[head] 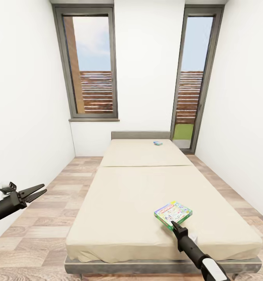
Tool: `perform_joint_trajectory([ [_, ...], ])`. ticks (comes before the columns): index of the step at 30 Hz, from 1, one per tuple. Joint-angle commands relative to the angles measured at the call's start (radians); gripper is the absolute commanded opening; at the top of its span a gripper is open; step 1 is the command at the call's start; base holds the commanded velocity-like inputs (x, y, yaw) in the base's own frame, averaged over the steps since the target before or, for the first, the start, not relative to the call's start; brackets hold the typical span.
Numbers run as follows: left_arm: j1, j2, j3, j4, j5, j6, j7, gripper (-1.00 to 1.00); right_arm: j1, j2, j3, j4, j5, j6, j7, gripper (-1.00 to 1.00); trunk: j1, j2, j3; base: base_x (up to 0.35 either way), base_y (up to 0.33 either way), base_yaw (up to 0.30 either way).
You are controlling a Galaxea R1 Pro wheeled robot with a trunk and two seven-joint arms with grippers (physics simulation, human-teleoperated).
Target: Put all the toys in the child's room - the three board games (two on the bed and one on the table), the two jigsaw puzzles on the table, and the tennis ball on the table - inside the toy box on the table in the child's room.
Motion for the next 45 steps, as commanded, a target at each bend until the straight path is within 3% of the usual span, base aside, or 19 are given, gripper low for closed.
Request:
perform_joint_trajectory([
  [1, -0.001, 0.000, 0.000, 0.000, -0.001, 0.011, -0.004, 1.00, -0.001, 0.000, -0.004, 0.000, 0.000, 0.006, 0.008, -1.00, -0.004, 0.007, 0.002, 0.000, 0.000, 0.000],
  [5, -0.001, 0.000, -0.003, 0.000, -0.002, 0.011, -0.004, 1.00, -0.001, -0.001, 0.009, -0.066, 0.006, 0.010, 0.055, -1.00, -0.019, 0.035, 0.015, 0.000, 0.000, 0.000],
  [12, -0.001, 0.000, -0.004, 0.000, -0.004, 0.011, -0.004, 1.00, -0.001, -0.003, 0.076, -0.213, 0.014, 0.094, 0.059, -1.00, -0.046, 0.084, 0.037, 0.000, 0.000, 0.000],
  [15, -0.001, 0.000, -0.005, -0.001, -0.005, 0.011, -0.004, 1.00, -0.001, -0.003, 0.114, -0.289, 0.085, 0.108, 0.057, -1.00, -0.058, 0.105, 0.046, 0.000, 0.000, 0.000],
  [16, -0.001, 0.000, -0.004, 0.000, -0.006, 0.011, -0.004, 1.00, 0.000, -0.002, 0.122, -0.320, 0.144, 0.115, 0.059, -1.00, -0.062, 0.112, 0.049, 0.000, 0.000, 0.000],
  [18, -0.001, 0.001, -0.004, 0.000, -0.008, 0.011, -0.004, 1.00, 0.000, -0.002, 0.127, -0.359, 0.210, 0.148, 0.062, -1.00, -0.069, 0.126, 0.055, 0.000, 0.000, 0.000],
  [21, -0.002, 0.001, -0.003, 0.000, -0.010, 0.011, -0.004, 1.00, 0.002, -0.002, 0.129, -0.414, 0.251, 0.213, 0.068, -1.00, -0.081, 0.147, 0.065, 0.000, 0.000, 0.000],
  [28, -0.005, 0.002, -0.004, 0.000, -0.012, 0.011, -0.004, 1.00, 0.017, 0.000, 0.131, -0.550, 0.267, 0.243, 0.081, -1.00, -0.108, 0.196, 0.087, 0.000, 0.000, 0.000],
  [40, -0.009, 0.002, -0.006, 0.000, -0.014, 0.011, -0.004, 1.00, 0.015, -0.001, 0.143, -0.605, 0.267, 0.250, 0.080, -1.00, -0.154, 0.280, 0.124, 0.000, 0.000, 0.000],
  [45, -0.011, 0.002, -0.007, 0.000, -0.015, 0.011, -0.004, 1.00, 0.014, 0.004, 0.149, -0.644, 0.270, 0.294, 0.070, -1.00, -0.173, 0.315, 0.140, 0.000, 0.000, 0.000],
])
